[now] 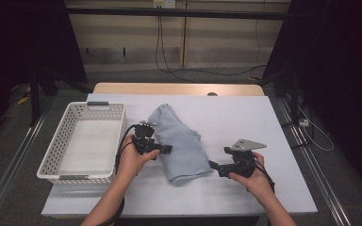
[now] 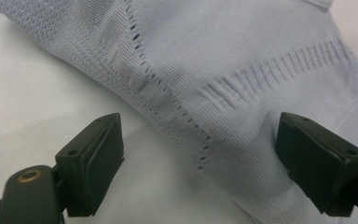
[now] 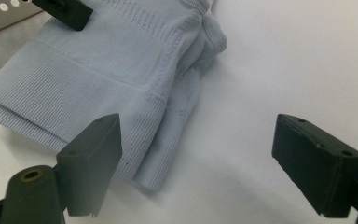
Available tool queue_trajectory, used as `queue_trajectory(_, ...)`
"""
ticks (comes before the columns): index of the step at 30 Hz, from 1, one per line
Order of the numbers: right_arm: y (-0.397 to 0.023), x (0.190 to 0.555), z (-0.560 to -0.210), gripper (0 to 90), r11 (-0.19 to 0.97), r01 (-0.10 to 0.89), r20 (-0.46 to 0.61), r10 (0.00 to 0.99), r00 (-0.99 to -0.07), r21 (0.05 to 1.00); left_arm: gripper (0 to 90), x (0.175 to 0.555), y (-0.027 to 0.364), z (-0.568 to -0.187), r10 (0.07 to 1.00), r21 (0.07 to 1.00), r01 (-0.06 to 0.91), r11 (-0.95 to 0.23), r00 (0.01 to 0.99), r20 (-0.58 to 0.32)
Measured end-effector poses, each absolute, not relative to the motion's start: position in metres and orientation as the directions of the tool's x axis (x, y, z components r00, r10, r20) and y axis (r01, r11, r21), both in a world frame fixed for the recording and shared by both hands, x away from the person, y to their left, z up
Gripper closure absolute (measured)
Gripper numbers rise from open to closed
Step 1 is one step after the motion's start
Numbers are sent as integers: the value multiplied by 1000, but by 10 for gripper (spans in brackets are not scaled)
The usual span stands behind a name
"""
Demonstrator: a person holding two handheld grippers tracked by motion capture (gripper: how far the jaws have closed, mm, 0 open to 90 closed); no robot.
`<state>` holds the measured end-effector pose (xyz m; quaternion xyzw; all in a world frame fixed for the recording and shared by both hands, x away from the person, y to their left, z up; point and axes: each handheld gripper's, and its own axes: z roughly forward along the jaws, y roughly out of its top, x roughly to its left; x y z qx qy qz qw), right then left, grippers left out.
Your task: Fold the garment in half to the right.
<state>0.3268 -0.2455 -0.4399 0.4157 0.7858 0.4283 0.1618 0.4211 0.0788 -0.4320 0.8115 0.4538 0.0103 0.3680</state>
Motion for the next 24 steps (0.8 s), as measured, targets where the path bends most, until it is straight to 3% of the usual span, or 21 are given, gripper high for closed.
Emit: queue_trajectory(24, -248, 327, -439, 162, 285, 513, 101, 794, -600, 810, 188, 413, 76, -438, 732, 570, 768, -291, 563, -384)
